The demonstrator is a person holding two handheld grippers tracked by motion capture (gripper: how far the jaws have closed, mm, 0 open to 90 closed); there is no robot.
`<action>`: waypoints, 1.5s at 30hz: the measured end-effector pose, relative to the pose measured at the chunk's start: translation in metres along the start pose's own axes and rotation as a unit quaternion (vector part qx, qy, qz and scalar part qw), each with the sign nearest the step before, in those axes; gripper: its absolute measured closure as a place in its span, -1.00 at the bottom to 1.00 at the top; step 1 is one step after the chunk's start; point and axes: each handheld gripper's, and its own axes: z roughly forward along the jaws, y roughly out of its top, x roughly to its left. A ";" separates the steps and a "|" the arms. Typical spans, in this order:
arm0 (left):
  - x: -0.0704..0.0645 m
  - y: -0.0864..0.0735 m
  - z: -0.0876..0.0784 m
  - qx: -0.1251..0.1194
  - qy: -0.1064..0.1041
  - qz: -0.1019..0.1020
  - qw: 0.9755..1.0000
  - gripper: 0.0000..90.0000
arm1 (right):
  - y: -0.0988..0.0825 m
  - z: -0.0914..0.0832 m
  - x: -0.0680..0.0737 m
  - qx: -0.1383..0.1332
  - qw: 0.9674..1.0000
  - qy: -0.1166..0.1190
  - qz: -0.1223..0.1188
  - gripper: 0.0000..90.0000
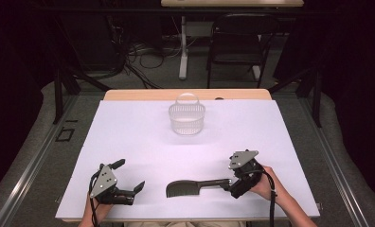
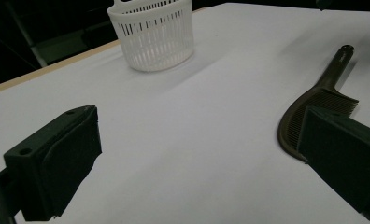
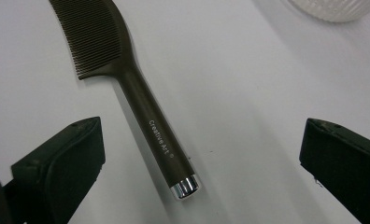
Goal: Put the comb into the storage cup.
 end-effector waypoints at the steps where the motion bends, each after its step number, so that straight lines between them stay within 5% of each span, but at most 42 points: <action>1: 0.000 0.000 0.000 0.000 0.000 0.001 1.000 -1.00 | 0.002 0.000 0.000 0.004 1.000 0.003 -0.004 -1.00; 22: -0.001 0.000 0.000 -0.001 -0.002 0.001 1.000 -1.00 | 0.021 0.013 0.006 0.019 0.999 0.029 -0.032 -1.00; 45: -0.001 0.000 0.000 0.000 -0.002 0.001 1.000 -1.00 | 0.041 0.030 0.015 0.066 0.993 0.049 -0.083 -0.99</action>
